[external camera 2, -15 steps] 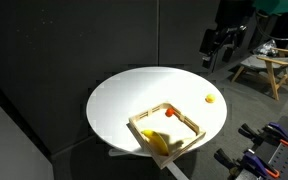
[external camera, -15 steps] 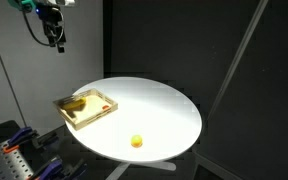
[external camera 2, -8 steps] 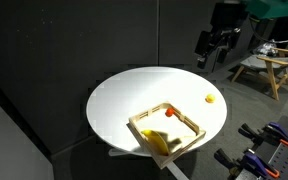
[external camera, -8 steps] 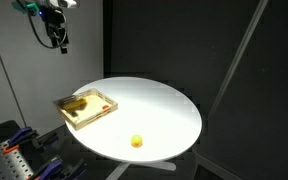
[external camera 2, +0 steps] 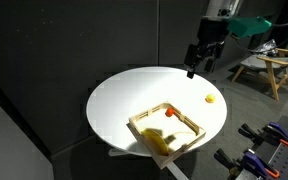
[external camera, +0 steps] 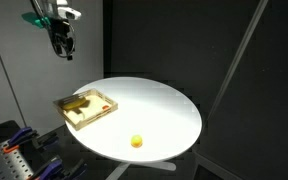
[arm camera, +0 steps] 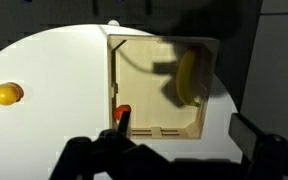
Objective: Remove the banana from the wooden tray and put it on the table
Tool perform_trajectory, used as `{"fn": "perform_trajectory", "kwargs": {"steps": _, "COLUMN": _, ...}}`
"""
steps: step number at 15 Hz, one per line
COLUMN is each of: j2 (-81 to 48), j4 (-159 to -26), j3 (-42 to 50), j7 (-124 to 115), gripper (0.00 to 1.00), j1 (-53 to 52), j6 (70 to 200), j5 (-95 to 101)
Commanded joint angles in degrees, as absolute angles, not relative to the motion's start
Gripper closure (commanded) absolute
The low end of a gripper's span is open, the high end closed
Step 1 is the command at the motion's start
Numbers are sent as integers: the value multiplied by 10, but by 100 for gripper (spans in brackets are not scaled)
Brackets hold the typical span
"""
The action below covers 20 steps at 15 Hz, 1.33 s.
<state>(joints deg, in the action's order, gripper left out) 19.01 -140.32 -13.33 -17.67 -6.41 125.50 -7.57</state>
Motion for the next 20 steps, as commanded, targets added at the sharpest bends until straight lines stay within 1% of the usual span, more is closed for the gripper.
{"fn": "perform_trajectory", "kwargs": {"steps": 1, "j2": 137, "j4": -1372, "j3": -121, "j7": -155, "gripper": 0, "j1": -70, "j6": 1260, "j5": -76}}
{"fn": "perform_trajectory", "kwargs": {"steps": 10, "j2": 36, "j4": -1320, "j3": -119, "j7": -152, "gripper": 0, "j1": -74, "j6": 1286, "j5": -56}}
{"fn": "perform_trajectory", "kwargs": {"steps": 20, "j2": -24, "j4": -1319, "j3": -120, "j7": -156, "gripper": 0, "j1": -95, "j6": 1353, "j5": 3}}
